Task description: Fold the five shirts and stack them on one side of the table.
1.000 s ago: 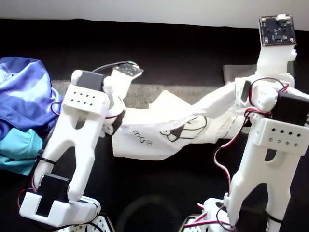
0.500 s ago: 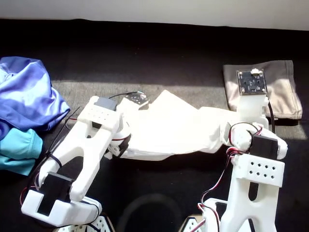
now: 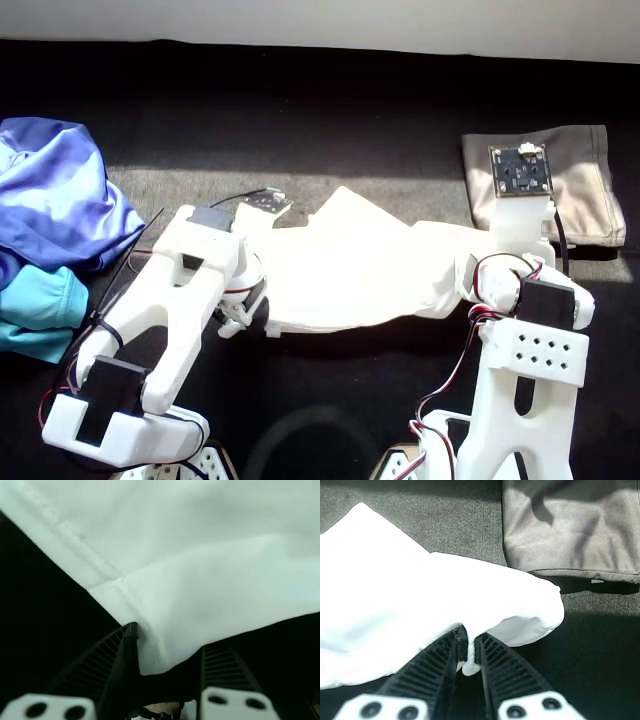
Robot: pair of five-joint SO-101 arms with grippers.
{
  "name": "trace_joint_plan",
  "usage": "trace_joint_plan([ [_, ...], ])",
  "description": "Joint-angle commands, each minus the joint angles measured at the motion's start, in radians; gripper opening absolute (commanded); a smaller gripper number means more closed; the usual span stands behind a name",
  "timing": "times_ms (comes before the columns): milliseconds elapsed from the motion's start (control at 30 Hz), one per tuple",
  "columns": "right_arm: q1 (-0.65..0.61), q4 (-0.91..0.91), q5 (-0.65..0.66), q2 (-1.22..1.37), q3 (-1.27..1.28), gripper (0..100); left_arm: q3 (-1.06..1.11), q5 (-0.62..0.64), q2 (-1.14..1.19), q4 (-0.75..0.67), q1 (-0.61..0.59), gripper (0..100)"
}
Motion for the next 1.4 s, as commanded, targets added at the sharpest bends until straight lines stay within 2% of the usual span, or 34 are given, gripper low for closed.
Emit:
trace_joint_plan([
  [0,-0.004,-0.013,-0.003,-0.031,-0.007,0.6,0.028,0.011,-0.013,-0.023,-0.007,6],
  [33,-0.004,-0.013,-0.003,-0.033,-0.007,0.6,0.025,0.011,-0.015,-0.021,-0.008,0],
  [200,-0.004,-0.016,-0.003,-0.031,-0.008,0.6,-0.064,0.012,-0.016,0.051,-0.008,1],
  [433,-0.004,-0.125,-0.003,-0.028,-0.07,0.6,-0.473,0.011,-0.016,0.305,-0.007,1],
  [600,0.005,-0.07,0.002,0.019,-0.335,0.6,-0.851,0.008,-0.016,0.497,-0.008,1],
  [733,0.041,0.044,0.006,0.143,-0.639,0.6,-1.055,-0.014,-0.039,0.528,-0.042,1],
  [900,0.105,0.153,0.006,0.283,-0.987,0.6,-1.107,-0.043,-0.134,0.528,-0.116,1],
  [1033,0.107,0.222,0.006,0.348,-1.171,0.6,-1.112,-0.06,-0.237,0.528,-0.159,1],
  [1367,0.104,0.225,0.044,0.372,-1.379,0.6,-1.113,-0.121,-0.46,0.505,-0.173,1],
])
